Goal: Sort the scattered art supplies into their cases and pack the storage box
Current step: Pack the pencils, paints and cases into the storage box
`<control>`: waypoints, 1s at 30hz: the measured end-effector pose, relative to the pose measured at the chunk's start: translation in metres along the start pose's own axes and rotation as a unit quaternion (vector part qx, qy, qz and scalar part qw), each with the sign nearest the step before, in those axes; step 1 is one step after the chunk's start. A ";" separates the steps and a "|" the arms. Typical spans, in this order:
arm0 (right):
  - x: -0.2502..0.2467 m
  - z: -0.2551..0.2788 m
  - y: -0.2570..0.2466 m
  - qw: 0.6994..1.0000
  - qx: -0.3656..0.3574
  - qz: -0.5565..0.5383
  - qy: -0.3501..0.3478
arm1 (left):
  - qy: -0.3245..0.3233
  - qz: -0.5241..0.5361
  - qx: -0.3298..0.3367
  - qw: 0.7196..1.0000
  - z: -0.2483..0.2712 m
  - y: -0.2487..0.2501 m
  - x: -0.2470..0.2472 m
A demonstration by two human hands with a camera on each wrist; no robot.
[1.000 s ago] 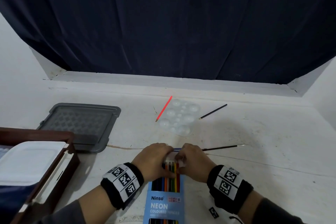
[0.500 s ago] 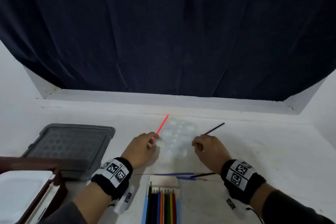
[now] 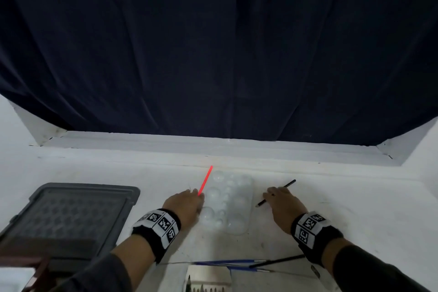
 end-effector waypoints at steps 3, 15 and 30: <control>-0.003 0.003 -0.009 0.998 -0.028 0.053 0.035 | 0.038 -0.001 -0.048 0.998 0.006 -0.003 -0.002; -0.014 0.053 -0.017 0.941 -0.135 -0.097 0.294 | 0.234 0.179 -0.124 0.947 0.062 -0.018 0.000; -0.015 0.159 -0.083 0.798 -0.077 -0.595 0.045 | 0.431 0.596 -0.041 0.676 0.179 0.074 -0.045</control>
Point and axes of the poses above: each hand's wrist, its own z-axis away from the middle knuckle, its own x-axis out of the palm, y = z × x, the point moved 1 cm from there along -z, towards the middle knuckle, and after that the axes turned 13 degrees about x, right-handed, at the moved point
